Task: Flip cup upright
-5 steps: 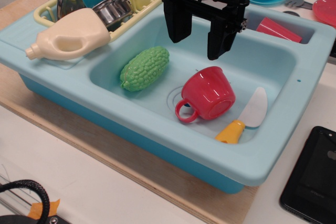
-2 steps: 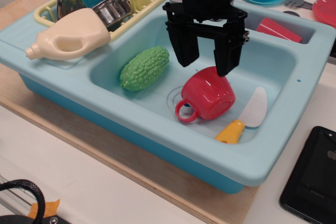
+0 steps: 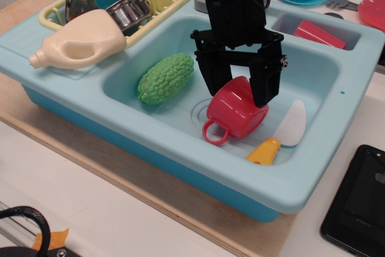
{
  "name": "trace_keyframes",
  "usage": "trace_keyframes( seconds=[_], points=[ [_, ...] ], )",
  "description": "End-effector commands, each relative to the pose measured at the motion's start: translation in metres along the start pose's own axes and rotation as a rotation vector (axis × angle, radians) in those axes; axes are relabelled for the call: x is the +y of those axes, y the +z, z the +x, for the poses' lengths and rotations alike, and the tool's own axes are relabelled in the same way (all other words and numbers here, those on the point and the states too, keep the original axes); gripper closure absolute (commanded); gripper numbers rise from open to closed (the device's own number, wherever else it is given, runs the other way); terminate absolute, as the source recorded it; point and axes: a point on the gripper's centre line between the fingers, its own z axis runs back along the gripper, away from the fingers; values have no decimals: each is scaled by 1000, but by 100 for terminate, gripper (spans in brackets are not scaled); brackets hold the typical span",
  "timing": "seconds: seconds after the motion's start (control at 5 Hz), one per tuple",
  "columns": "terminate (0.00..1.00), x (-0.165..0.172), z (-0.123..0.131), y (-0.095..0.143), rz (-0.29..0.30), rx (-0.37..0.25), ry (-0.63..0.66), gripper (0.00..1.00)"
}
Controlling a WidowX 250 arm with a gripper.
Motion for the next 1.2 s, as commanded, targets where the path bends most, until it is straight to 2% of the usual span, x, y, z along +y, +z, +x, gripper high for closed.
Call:
trace_keyframes(
  seconds=[0.0, 0.2, 0.6, 0.8, 1.0],
  points=[
    [0, -9, 1, 0, -11, -7, 7, 0],
    [0, -17, -1, -3, -8, -13, 14, 100],
    [0, -19, 5, -1, 32, -14, -20, 100],
    [0, -20, 18, 13, 151, 8, -96, 100],
    [0, -22, 26, 12, 200, 17, -156, 100]
  ],
)
